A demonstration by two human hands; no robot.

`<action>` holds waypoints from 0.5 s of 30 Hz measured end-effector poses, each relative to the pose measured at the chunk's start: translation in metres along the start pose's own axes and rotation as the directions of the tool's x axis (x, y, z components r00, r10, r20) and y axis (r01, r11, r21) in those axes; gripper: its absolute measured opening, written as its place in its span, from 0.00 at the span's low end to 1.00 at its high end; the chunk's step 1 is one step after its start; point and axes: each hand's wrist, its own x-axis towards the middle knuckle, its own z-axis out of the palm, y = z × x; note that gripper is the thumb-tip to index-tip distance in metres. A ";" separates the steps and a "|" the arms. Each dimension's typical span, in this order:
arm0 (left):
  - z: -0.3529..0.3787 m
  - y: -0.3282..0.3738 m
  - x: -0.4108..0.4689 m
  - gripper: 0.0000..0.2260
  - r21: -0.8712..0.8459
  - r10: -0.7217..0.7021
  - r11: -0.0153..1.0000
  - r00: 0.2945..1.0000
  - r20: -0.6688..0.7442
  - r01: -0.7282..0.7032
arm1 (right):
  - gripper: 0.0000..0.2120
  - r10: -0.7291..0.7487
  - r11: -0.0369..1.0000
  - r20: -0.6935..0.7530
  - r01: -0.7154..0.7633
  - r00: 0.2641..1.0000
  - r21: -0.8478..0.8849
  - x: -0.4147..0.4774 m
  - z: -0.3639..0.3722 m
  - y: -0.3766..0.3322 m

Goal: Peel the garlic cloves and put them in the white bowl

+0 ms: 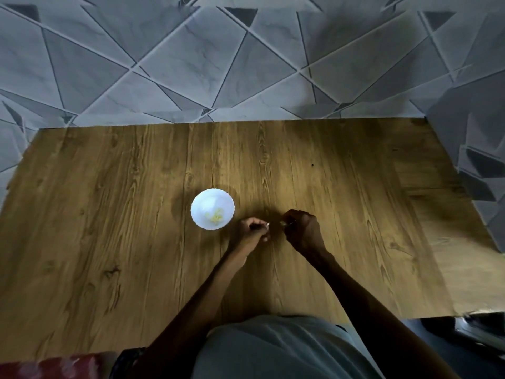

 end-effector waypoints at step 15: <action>-0.004 -0.004 -0.019 0.06 -0.297 -0.264 0.908 0.954 0.140 0.295 | 0.09 -0.043 0.959 0.008 0.039 0.999 0.282 -0.029 -0.004 -0.021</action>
